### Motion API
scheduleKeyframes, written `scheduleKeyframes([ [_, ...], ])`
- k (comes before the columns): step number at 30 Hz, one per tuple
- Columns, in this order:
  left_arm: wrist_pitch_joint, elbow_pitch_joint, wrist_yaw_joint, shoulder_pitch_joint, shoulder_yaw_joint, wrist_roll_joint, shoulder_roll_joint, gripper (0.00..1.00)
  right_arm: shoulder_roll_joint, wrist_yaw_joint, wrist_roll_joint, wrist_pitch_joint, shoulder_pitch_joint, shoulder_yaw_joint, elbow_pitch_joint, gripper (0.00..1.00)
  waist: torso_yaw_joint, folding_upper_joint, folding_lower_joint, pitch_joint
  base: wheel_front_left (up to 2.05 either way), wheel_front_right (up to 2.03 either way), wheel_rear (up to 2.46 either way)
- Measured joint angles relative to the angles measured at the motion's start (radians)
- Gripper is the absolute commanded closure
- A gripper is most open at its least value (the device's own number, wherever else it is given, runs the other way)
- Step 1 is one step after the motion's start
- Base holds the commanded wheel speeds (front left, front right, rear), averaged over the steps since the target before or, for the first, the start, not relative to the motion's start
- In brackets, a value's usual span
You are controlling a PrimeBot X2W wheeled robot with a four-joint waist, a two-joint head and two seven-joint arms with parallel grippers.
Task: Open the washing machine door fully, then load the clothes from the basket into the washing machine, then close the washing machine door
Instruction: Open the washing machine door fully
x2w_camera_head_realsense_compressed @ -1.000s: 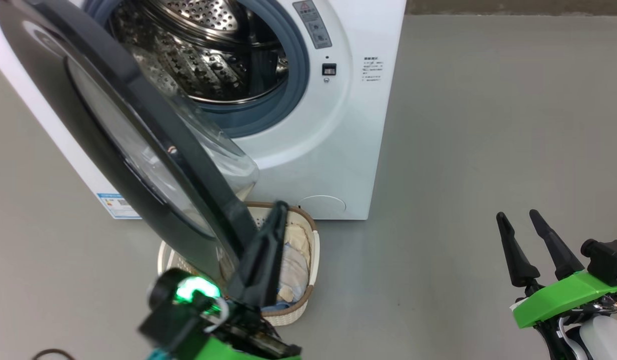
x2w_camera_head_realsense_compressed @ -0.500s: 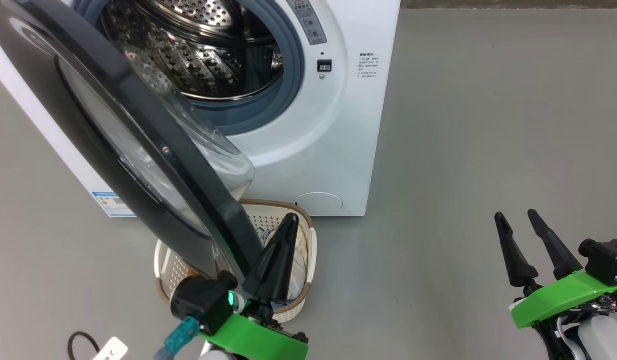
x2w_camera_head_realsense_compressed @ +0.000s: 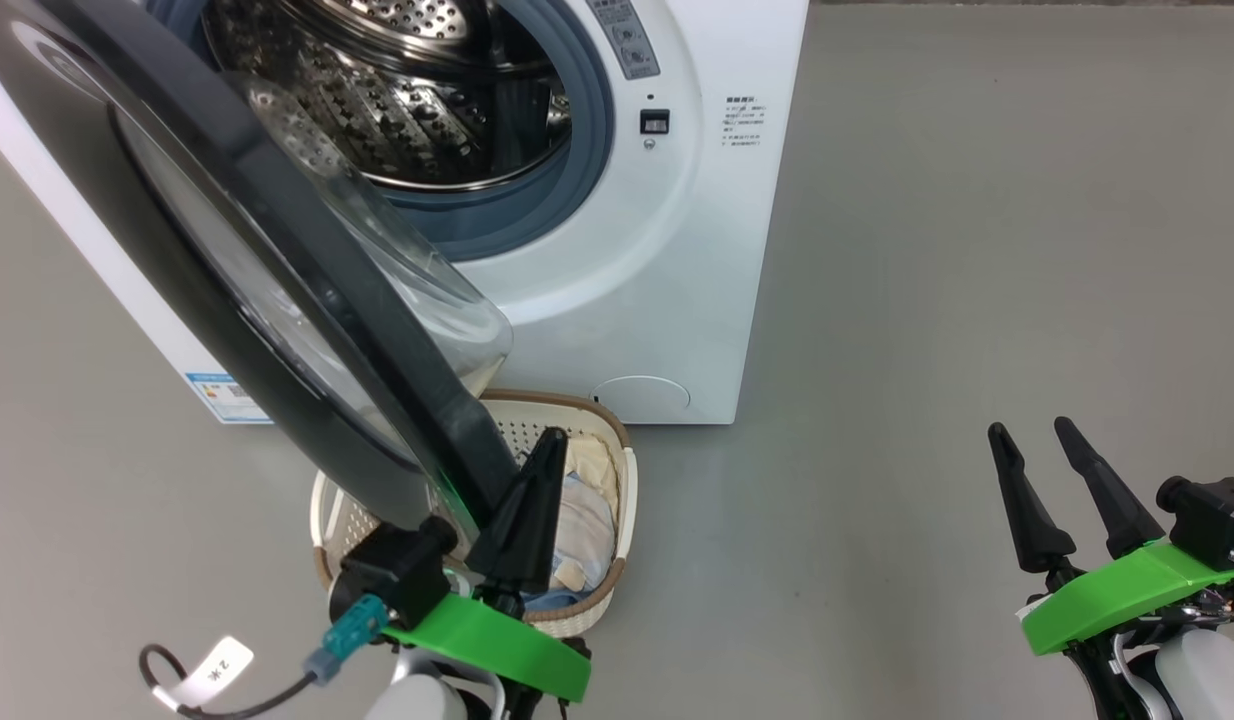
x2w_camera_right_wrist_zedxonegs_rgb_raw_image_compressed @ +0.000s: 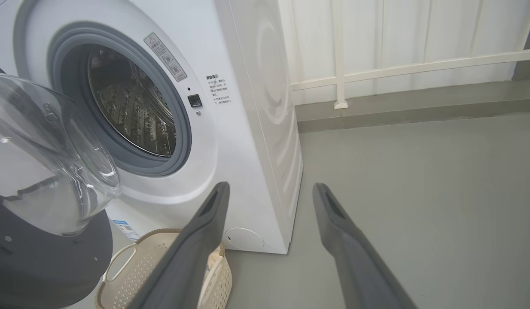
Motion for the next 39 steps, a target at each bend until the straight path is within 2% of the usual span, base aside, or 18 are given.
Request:
scheduleKeyframes([
  [16,0.0,0.051,-0.008,-0.01,0.034,-0.007,-0.01,1.0,-0.004,0.0,-0.007,0.0,-0.006,-0.011,-0.003,0.0,0.018,0.0,0.0,0.005,0.0,0.0,0.0],
  [39,0.0,0.058,-0.034,0.007,0.035,-0.006,-0.037,1.0,-0.016,0.0,-0.016,0.0,-0.006,-0.019,-0.015,0.0,0.117,0.0,-0.0001,0.001,0.0,0.0,0.0],
])
